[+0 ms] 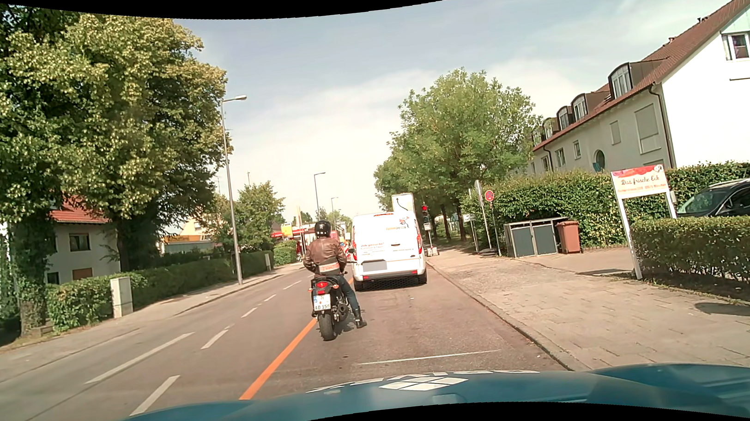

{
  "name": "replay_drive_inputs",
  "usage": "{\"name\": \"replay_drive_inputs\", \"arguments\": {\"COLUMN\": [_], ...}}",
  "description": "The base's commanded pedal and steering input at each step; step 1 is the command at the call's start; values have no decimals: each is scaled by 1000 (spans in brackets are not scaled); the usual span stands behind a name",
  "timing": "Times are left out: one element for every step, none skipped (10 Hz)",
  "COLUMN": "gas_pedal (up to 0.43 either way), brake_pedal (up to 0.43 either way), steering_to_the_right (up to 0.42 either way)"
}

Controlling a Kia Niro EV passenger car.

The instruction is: Follow the waypoints while adhering to traffic rules and regulations

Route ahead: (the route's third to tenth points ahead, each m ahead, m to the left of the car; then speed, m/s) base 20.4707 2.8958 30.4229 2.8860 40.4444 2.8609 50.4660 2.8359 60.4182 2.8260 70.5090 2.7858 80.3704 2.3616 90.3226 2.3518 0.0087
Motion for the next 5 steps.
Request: {"name": "replay_drive_inputs", "arguments": {"gas_pedal": [0, 0, 0, 0, 0], "brake_pedal": [0, 0, 0, 0, 0], "steering_to_the_right": [-15, -15, -15, -15, -15]}}
